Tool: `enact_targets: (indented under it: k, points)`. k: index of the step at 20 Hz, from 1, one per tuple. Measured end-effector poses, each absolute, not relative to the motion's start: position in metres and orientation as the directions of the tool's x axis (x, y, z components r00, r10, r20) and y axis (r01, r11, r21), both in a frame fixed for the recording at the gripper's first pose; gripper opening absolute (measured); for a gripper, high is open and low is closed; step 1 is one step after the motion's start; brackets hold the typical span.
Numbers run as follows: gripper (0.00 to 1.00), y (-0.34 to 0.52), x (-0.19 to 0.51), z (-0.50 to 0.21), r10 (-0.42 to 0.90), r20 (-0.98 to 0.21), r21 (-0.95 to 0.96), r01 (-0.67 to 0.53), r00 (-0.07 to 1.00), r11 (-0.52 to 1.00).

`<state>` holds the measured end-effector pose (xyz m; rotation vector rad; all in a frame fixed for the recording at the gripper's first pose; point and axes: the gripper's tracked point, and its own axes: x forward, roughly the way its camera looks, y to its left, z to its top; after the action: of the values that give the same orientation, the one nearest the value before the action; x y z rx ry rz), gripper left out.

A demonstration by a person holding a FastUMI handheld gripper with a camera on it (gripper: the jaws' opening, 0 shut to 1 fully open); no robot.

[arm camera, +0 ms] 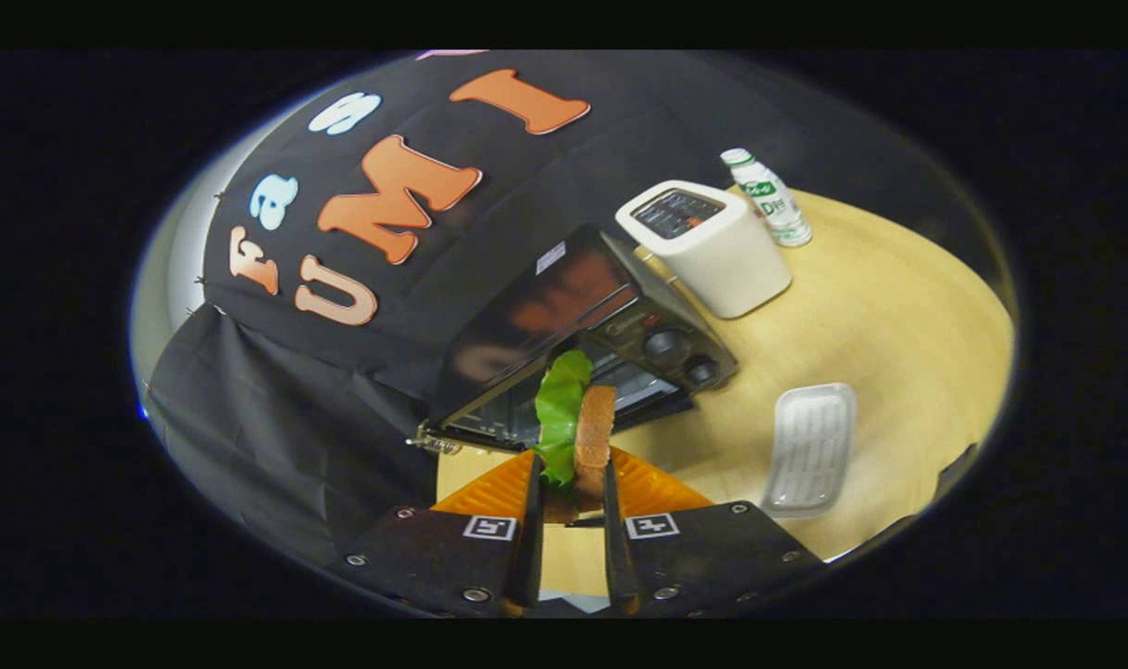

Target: Open the toaster oven, put the food inside, and close the toaster oven door.

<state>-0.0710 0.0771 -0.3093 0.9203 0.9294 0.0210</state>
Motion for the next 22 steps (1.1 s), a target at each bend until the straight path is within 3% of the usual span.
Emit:
enact_targets:
  k: [16,22]
  points:
    - [0.28,0.136,0.026,-0.389,0.299,-0.592,0.781,0.441,0.749,0.442]
    - [0.28,0.125,0.040,-0.406,0.159,-0.606,0.717,0.449,0.779,0.533]
